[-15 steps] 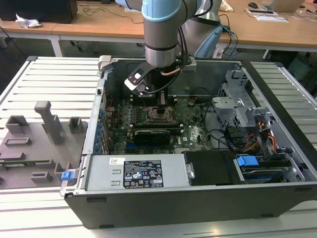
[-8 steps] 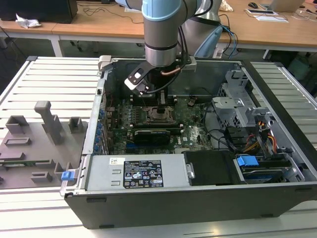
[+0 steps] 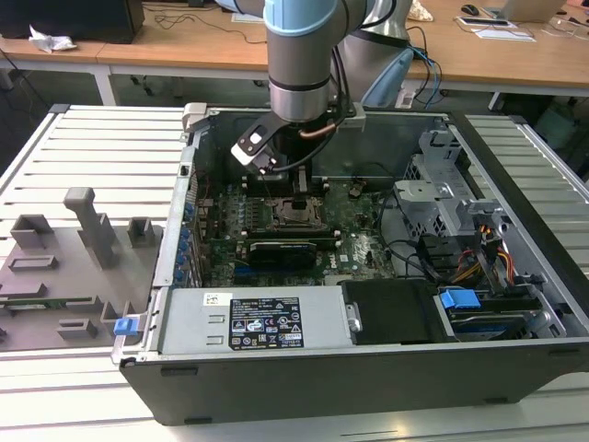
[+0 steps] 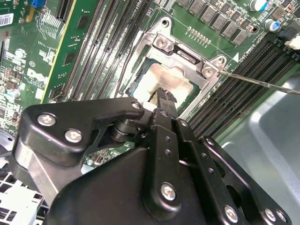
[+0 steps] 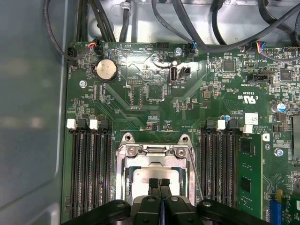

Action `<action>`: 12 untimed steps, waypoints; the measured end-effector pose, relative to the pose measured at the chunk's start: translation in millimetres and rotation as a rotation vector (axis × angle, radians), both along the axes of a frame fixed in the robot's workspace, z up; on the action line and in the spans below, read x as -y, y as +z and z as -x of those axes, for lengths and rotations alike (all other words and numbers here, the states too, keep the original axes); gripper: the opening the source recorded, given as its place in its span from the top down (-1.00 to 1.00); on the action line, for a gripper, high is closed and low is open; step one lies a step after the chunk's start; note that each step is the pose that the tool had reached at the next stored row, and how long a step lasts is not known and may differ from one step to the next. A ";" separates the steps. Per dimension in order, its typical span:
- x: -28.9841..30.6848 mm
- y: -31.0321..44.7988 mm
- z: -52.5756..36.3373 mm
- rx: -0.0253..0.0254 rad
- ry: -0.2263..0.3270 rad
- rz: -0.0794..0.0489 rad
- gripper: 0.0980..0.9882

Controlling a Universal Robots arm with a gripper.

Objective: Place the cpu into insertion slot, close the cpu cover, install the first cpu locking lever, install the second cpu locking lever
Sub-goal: 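Install the first cpu locking lever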

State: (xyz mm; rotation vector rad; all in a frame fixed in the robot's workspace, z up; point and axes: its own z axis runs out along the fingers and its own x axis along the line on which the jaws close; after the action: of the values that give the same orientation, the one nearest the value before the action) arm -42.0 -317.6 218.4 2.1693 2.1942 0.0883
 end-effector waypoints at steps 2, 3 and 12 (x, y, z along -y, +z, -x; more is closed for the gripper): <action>0.0 0.6 0.0 0.0000 0.000 0.000 0.98; 0.0 1.1 0.0 0.0000 0.000 0.000 0.98; 0.0 5.2 0.0 0.0000 0.000 0.000 0.98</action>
State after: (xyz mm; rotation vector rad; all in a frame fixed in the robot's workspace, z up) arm -41.9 -317.6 223.7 2.1692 2.1942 0.0883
